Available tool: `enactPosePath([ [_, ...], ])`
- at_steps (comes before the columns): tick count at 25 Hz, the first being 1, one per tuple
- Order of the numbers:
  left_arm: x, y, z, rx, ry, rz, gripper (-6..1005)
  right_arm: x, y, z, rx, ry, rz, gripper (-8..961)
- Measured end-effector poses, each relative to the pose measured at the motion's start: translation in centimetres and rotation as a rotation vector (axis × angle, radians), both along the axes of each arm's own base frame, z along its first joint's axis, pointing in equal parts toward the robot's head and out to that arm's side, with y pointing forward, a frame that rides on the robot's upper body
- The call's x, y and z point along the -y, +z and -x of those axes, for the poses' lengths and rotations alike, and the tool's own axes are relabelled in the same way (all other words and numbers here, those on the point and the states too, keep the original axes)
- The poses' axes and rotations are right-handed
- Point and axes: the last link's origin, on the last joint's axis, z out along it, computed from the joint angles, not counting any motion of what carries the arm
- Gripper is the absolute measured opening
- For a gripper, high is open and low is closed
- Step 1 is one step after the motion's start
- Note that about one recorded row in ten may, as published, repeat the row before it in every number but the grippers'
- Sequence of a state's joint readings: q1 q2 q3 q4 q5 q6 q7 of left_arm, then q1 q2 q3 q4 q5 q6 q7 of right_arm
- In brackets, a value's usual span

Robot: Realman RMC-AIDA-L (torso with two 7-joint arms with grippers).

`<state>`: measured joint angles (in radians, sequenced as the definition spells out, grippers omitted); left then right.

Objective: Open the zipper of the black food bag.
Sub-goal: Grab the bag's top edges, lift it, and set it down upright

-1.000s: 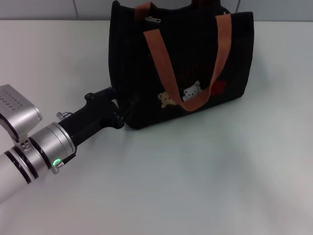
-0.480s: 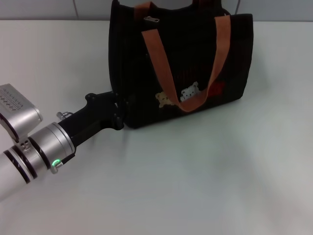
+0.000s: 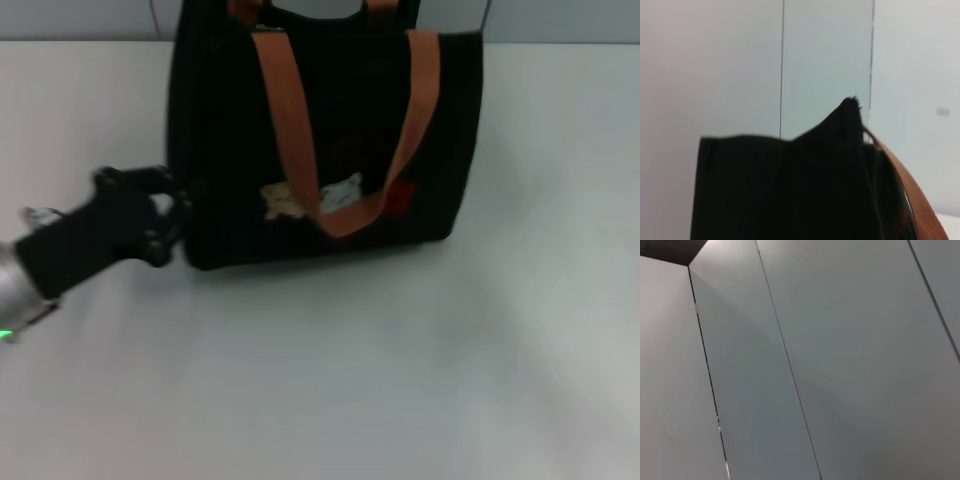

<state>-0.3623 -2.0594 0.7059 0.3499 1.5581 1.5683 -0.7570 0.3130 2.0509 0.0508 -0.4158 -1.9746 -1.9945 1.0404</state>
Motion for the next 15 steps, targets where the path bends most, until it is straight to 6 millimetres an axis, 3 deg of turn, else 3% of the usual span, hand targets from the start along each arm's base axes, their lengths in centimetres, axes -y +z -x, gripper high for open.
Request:
enactPosePath([
  [6, 0.6, 4.8, -1.0, -0.053, -0.190, -0.013, 73, -0.9, -0.7, 0.3, 0.002, -0.009, 0.058, 703],
  [15, -0.4, 8.7, -5.0, -0.264, -0.460, 0.061, 73, -2.0, -2.3, 1.5, -0.003, 0.031, 0.139, 696],
])
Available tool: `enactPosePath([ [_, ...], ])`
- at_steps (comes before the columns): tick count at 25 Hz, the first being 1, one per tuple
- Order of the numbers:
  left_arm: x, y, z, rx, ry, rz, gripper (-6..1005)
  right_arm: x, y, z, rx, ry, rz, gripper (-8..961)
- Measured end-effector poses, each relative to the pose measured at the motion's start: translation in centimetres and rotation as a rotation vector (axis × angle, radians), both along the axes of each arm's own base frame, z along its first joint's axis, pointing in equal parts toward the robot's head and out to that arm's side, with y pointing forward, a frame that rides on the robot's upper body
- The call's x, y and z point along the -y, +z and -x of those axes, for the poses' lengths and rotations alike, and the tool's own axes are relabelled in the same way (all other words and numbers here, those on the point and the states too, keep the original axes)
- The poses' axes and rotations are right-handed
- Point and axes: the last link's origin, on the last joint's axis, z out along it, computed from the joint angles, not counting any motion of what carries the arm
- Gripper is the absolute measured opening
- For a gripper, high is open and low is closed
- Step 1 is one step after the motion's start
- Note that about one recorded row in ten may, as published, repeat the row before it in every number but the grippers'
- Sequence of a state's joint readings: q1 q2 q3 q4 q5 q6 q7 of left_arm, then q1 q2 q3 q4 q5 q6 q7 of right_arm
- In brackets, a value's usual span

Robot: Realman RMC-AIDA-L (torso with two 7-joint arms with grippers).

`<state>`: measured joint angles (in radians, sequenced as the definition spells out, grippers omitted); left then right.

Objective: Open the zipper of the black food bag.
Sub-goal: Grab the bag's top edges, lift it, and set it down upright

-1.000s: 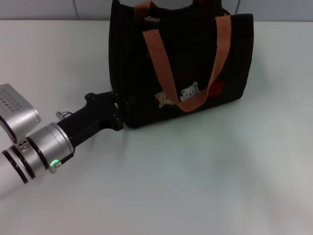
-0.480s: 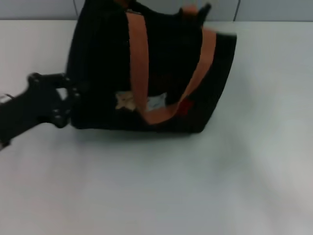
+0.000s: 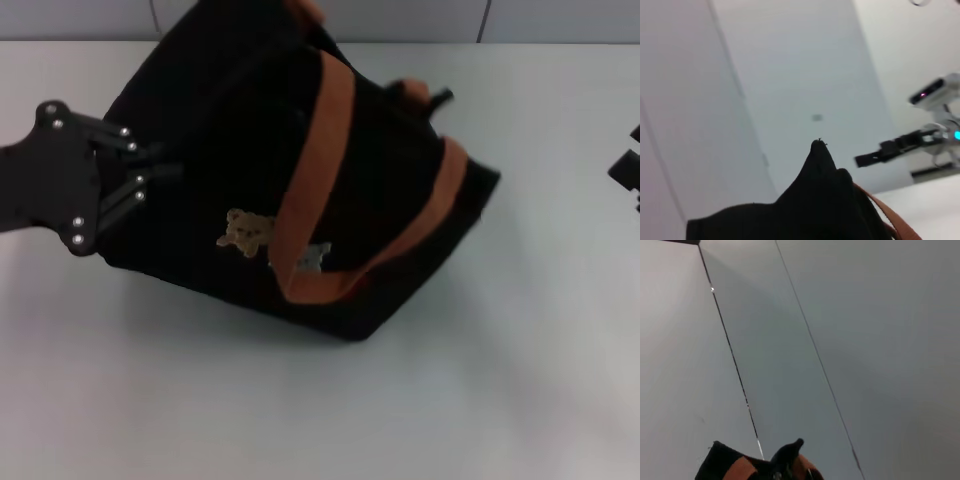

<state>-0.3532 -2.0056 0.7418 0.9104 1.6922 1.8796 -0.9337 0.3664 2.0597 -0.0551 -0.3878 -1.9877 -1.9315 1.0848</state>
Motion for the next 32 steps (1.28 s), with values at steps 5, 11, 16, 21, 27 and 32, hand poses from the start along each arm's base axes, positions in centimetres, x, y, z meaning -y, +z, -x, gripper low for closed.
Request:
enactPosePath([
  [5, -0.4, 1.0, -2.5, -0.046, -0.110, 0.018, 73, -1.8, -0.9, 1.6, 0.001, 0.043, -0.038, 692],
  [11, -0.8, 1.0, -3.9, -0.055, -0.158, 0.005, 74, -3.9, -6.0, 4.3, 0.079, 0.110, 0.051, 687],
  [16, -1.0, 0.1, -4.2, -0.041, -0.166, -0.002, 74, -2.4, -10.3, 5.5, 0.148, 0.174, 0.098, 683],
  [21, -0.9, -0.8, -3.9, -0.046, -0.172, 0.005, 74, -1.7, -11.2, 5.5, 0.145, 0.160, 0.090, 679],
  [27, -0.9, -1.5, -3.7, -0.034, -0.175, 0.018, 74, -1.0, -10.7, 4.6, 0.116, 0.098, 0.058, 675],
  [32, -0.8, -1.8, -3.6, -0.027, -0.172, 0.025, 74, -0.7, -9.2, 4.4, 0.070, 0.118, 0.000, 671],
])
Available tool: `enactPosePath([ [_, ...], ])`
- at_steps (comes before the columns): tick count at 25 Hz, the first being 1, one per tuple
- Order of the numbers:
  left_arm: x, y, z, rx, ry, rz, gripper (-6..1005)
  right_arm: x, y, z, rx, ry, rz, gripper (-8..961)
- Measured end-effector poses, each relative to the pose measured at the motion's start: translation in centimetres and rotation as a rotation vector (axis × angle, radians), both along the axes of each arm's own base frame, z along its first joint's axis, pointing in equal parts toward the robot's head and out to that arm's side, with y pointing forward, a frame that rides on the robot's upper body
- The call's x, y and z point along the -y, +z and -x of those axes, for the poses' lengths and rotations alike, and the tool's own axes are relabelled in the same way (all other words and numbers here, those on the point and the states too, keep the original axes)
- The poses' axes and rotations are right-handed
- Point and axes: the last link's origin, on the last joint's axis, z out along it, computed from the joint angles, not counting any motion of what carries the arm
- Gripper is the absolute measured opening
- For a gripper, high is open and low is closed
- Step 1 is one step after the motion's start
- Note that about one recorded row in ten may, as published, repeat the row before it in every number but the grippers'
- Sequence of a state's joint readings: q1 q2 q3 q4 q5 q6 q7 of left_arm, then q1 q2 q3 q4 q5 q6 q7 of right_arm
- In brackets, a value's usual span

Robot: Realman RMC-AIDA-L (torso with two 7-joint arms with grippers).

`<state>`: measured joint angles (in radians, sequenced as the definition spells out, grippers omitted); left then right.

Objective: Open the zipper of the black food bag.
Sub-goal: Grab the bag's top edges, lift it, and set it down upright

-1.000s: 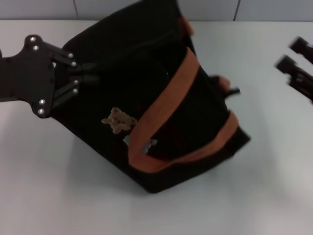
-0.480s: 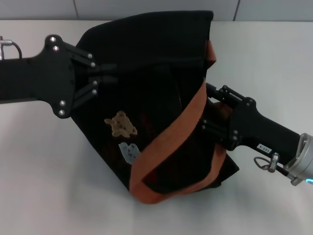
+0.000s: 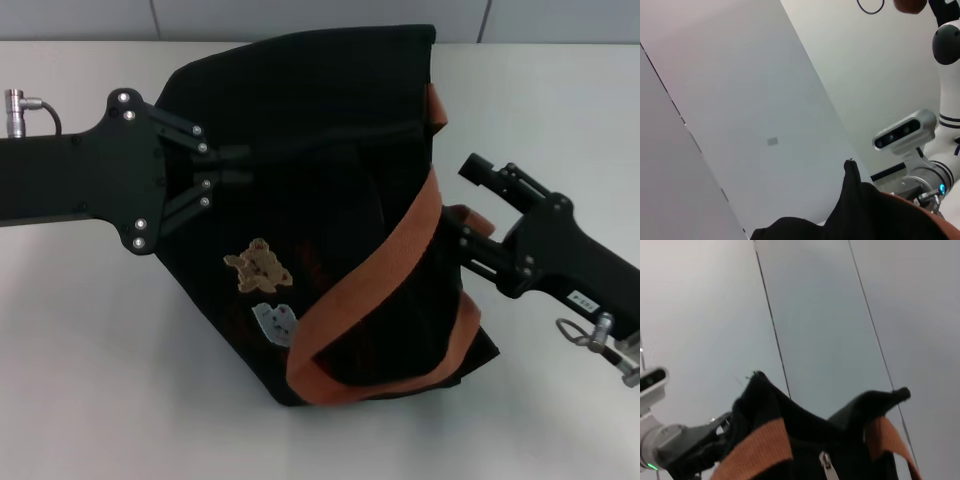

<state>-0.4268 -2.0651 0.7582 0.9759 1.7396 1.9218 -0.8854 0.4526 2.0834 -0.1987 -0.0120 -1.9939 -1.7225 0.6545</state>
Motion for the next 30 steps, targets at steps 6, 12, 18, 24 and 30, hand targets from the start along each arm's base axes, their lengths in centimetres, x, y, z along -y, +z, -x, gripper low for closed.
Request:
enactPosePath([
  [6, 0.0, -0.3, 0.0, -0.001, -0.004, 0.009, 72, -0.3, 0.6, 0.6, -0.005, 0.059, -0.014, 666],
  [12, -0.1, -0.6, -0.1, -0.006, -0.008, 0.011, 70, -0.9, 0.4, 1.6, 0.039, 0.139, -0.055, 631],
  [18, -0.2, -0.9, -0.1, -0.008, -0.005, 0.015, 70, -1.5, -0.1, 2.2, 0.077, 0.178, -0.049, 536],
  [24, -0.2, -1.0, -0.2, -0.010, -0.009, 0.019, 70, -2.2, -0.6, 2.6, 0.095, 0.176, -0.025, 449],
  [30, -0.2, -1.1, -0.3, -0.011, -0.012, 0.022, 70, -2.7, -1.2, 2.9, 0.117, 0.171, 0.022, 330],
])
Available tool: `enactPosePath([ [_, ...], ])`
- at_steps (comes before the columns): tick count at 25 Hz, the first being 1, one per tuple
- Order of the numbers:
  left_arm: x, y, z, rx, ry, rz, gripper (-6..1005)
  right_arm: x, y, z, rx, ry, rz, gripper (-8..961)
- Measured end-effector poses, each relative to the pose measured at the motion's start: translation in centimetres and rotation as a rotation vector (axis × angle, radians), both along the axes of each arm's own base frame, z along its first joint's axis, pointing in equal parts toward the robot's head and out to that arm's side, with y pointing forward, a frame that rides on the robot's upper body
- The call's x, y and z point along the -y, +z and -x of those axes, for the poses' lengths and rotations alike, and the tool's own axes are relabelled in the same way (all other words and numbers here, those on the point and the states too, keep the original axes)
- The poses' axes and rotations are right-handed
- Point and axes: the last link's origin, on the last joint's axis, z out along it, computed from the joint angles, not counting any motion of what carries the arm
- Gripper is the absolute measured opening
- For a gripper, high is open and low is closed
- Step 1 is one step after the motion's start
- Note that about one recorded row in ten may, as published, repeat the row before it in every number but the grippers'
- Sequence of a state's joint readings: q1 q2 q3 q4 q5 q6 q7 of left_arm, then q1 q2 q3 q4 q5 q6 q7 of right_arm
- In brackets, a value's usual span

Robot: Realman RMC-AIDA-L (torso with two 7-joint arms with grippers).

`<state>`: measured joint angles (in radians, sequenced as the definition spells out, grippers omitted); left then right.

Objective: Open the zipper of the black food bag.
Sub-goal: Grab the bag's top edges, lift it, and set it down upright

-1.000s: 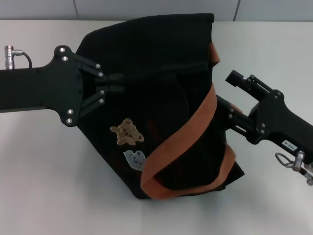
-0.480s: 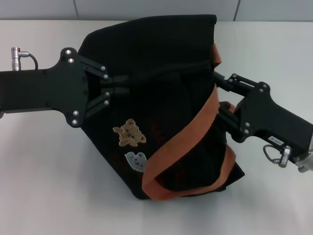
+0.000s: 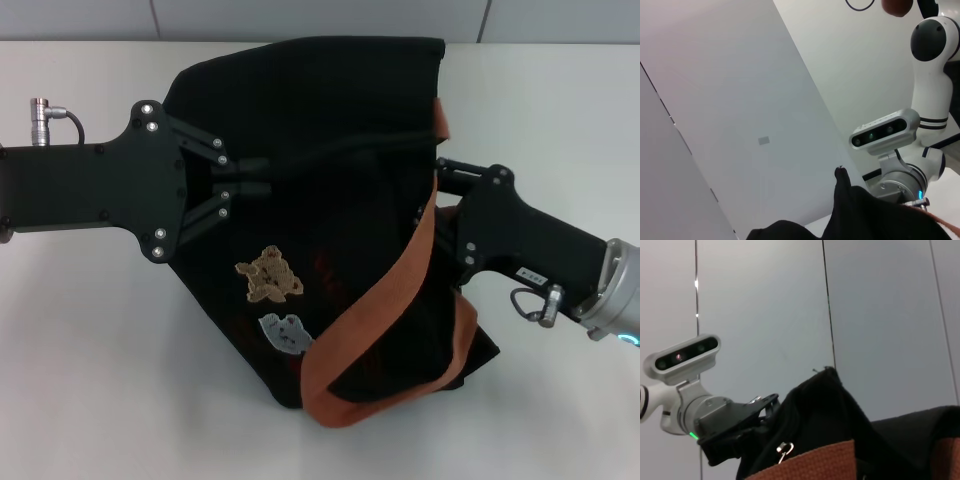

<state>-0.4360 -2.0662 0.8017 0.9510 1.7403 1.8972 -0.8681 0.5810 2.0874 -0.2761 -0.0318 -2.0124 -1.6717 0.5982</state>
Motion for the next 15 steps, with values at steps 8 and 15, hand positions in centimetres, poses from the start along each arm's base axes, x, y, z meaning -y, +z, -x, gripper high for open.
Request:
enactPosePath([
  [8, 0.04, -0.09, 0.00, 0.002, -0.001, 0.003, 70, 0.04, -0.29, 0.41, -0.002, 0.008, 0.069, 107],
  [15, 0.18, -0.20, 0.15, 0.006, -0.003, 0.004, 70, 0.66, -0.03, 0.46, -0.026, 0.030, 0.081, 75],
])
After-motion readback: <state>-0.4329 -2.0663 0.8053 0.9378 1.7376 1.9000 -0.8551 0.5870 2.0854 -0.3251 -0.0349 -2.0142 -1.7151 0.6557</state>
